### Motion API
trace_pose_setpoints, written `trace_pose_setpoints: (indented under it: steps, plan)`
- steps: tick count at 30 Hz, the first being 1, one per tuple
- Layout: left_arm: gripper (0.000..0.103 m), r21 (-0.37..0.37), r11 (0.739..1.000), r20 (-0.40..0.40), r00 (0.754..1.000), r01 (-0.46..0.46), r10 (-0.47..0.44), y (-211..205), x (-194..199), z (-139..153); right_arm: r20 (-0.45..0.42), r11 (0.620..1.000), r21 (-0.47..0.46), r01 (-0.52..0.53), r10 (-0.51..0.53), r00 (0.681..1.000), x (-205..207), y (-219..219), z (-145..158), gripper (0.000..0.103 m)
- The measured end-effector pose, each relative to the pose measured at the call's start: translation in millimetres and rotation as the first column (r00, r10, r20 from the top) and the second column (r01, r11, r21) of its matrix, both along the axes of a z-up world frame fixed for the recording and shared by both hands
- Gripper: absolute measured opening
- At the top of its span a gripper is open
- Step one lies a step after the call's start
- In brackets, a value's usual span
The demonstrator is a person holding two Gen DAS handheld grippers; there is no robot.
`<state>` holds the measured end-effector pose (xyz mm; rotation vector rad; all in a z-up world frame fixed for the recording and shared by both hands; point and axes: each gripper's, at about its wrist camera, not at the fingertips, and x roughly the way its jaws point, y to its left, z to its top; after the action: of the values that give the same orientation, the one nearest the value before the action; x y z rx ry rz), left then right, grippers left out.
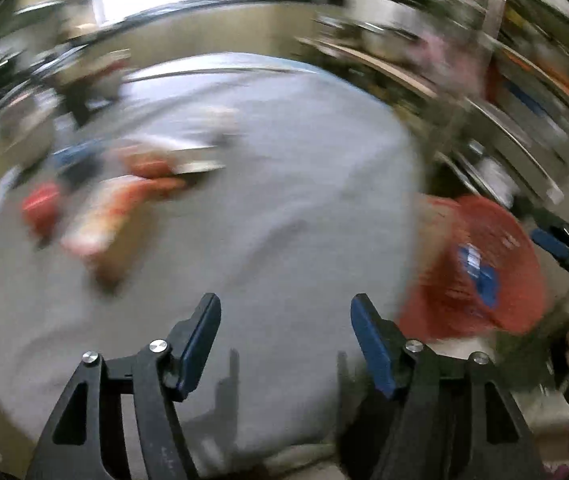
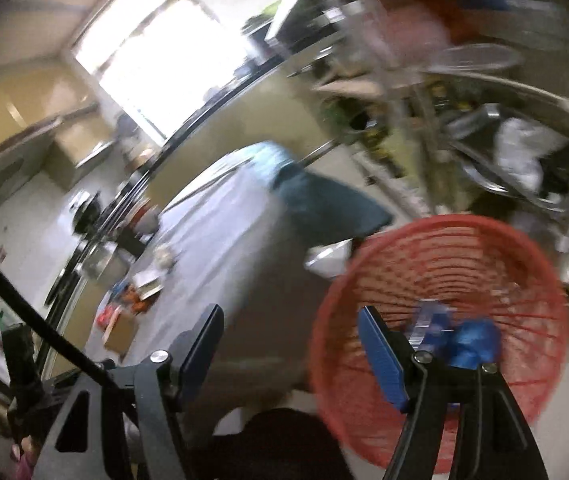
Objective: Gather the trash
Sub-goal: 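Carry both items to the red basket and open both grippers to drop them, then grasp the orange-and-white box with the left gripper while the right gripper grasps the tissue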
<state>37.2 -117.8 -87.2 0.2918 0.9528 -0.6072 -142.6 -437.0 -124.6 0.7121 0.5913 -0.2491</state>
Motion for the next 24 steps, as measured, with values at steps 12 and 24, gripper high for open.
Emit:
trace_pose_setpoints:
  steps: [12,24]
  plan:
    - [0.075,-0.055,0.974,0.045,0.974,-0.219,0.221,95.2,85.8,13.1,-0.049,0.944,-0.014,-0.33,0.329,0.943,126.5,120.8,5.5,0.063]
    - [0.075,-0.078,0.987,-0.071,0.988,-0.141,0.136,75.2,130.1,-11.8,-0.126,0.918,-0.026,-0.395,0.389,0.912,282.2,132.6,11.9,0.063]
